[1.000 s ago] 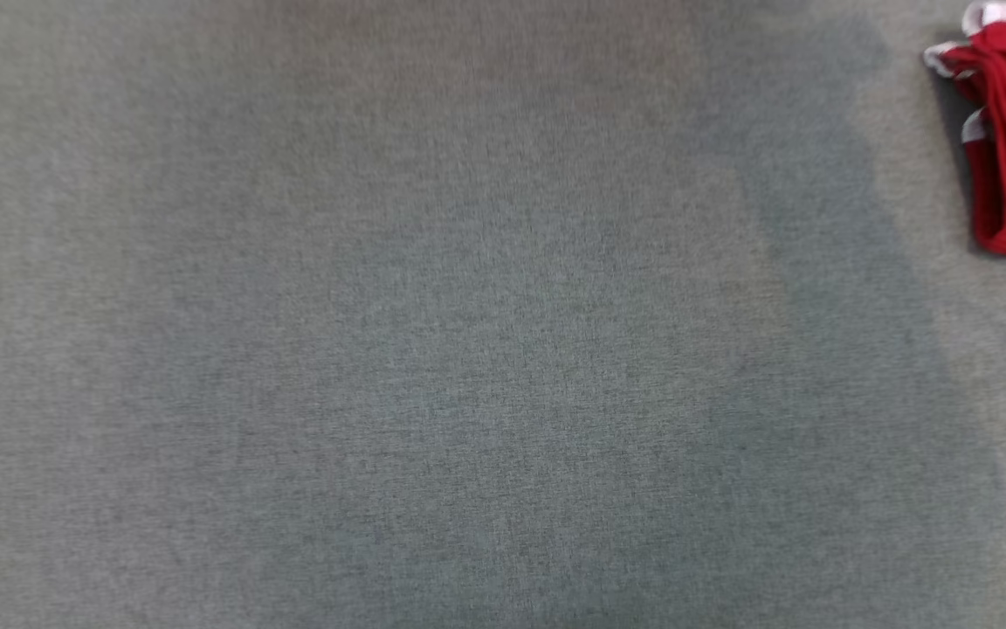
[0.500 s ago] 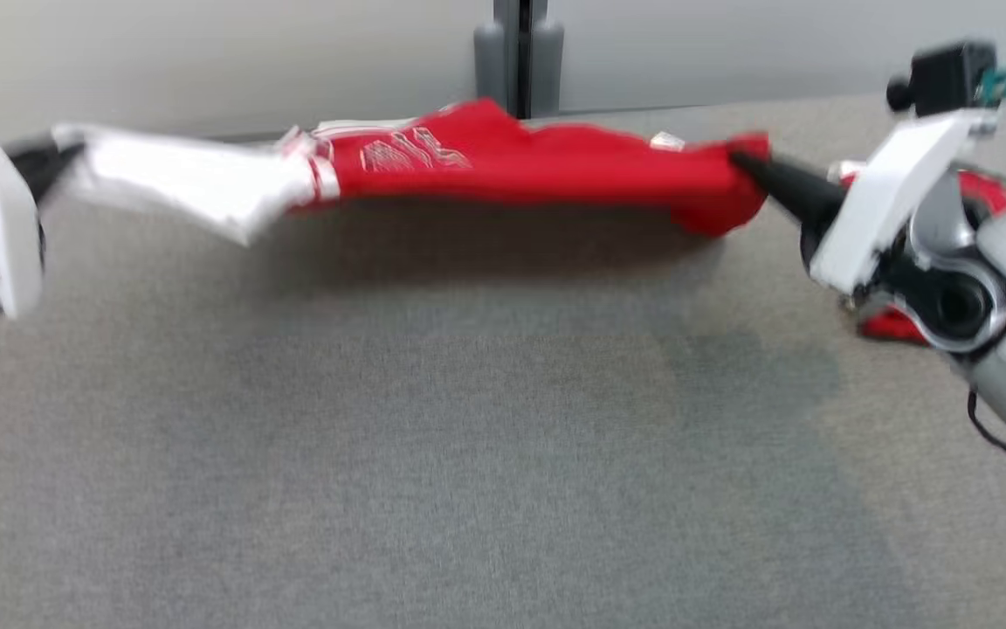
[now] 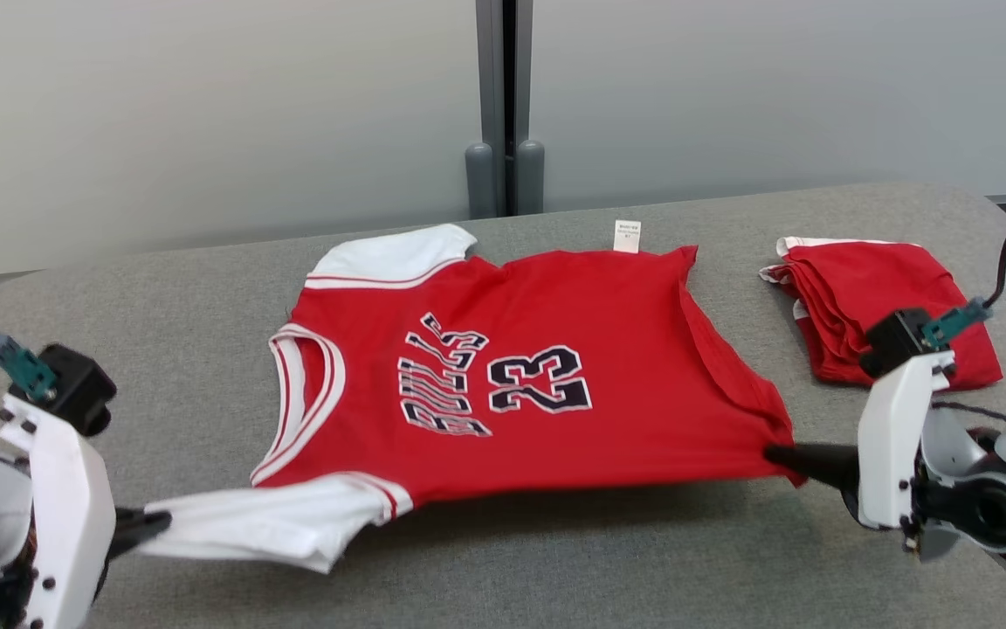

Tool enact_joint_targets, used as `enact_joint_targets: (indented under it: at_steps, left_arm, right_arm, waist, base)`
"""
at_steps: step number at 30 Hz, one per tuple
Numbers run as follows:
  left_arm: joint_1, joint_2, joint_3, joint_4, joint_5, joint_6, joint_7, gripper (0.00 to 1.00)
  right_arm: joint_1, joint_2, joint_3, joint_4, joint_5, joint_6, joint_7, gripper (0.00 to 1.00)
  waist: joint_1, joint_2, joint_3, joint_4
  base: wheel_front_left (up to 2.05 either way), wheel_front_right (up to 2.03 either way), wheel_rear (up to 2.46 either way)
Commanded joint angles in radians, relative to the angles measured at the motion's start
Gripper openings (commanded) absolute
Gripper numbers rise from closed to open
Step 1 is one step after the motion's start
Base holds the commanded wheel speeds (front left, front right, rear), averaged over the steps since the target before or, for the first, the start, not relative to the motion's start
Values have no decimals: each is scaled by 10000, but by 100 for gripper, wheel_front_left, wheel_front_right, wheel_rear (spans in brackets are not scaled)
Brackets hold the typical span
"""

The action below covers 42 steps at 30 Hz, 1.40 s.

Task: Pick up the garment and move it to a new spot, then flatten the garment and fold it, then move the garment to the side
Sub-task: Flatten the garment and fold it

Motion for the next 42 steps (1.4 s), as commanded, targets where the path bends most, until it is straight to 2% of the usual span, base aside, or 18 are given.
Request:
enact_joint_targets:
  at_steps: [1, 11, 17, 23, 35, 41, 42]
  left_arm:
    - [264, 198, -72, -228, -133, 159, 72, 0]
    - [1347, 1322, -503, -2081, -1120, 977, 678, 0]
    - [1323, 1430, -428, -2411, -1314, 1210, 673, 0]
    - [664, 890, -161, -1940, -1177, 1125, 898, 0]
    - [-577, -1042, -59, 288, -833, 707, 1422, 0]
    - [-960, -1795, 11, 1627, -631, 342, 1141, 0]
    - [-985, -1880, 16, 1828, -608, 282, 1095, 0]
  right_arm:
    - [261, -224, 85, -111, 89, -3, 177, 0]
    - [1484, -1590, 430, -1126, 225, -6, 1036, 0]
    - [1488, -1717, 262, -1415, 123, -13, 1206, 0]
    - [946, -1294, -162, -1201, 151, -11, 1408, 0]
    - [-46, -42, -759, 155, 233, -10, 1738, 0]
    - [-358, 545, -911, 848, 139, -10, 1767, 0]
    - [-409, 648, -931, 940, 138, -10, 1750, 8]
  waist:
    - [0, -1, -58, -44]
    - [0, -1, -131, -190]
    - [0, -1, 122, -309]
    - [0, -1, 714, -430]
    - [0, -1, 1663, -616]
    - [0, -1, 1795, -682]
    - [0, -1, 1799, -691]
  base:
    - [0, 0, 0]
    - [0, 0, 0]
    - [0, 0, 0]
    - [0, 0, 0]
    - [0, 0, 0]
    - [0, 0, 0]
    - [0, 0, 0]
